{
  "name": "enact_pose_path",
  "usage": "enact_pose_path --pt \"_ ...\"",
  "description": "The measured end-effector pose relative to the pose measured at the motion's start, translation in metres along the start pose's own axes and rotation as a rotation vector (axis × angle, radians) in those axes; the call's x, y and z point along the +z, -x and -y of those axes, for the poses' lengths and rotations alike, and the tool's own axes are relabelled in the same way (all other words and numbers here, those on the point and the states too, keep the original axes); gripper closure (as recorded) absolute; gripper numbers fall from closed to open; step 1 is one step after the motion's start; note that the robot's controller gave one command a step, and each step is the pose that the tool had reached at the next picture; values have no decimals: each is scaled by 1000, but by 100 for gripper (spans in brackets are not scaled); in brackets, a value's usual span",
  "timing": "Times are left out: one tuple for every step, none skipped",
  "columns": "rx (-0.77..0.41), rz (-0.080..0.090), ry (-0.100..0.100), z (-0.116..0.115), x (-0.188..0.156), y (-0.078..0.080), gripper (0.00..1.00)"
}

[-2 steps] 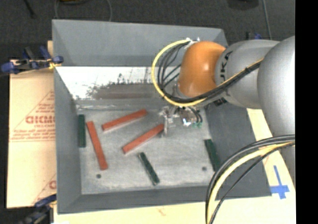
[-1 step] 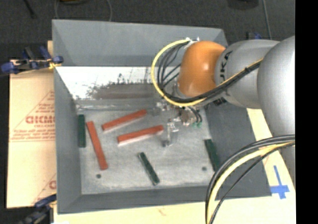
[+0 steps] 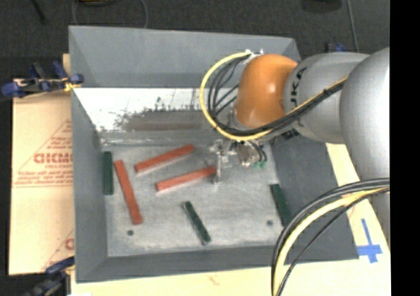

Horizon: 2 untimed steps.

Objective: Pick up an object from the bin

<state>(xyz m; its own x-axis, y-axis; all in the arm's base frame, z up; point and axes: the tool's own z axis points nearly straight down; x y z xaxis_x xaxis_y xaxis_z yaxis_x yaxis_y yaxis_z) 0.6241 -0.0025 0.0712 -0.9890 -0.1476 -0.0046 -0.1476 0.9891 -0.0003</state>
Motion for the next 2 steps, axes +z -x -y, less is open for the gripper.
enact_pose_path --pt "-195 7 -4 5 -146 -23 100" --pt "-194 0 0 5 -141 -24 0"
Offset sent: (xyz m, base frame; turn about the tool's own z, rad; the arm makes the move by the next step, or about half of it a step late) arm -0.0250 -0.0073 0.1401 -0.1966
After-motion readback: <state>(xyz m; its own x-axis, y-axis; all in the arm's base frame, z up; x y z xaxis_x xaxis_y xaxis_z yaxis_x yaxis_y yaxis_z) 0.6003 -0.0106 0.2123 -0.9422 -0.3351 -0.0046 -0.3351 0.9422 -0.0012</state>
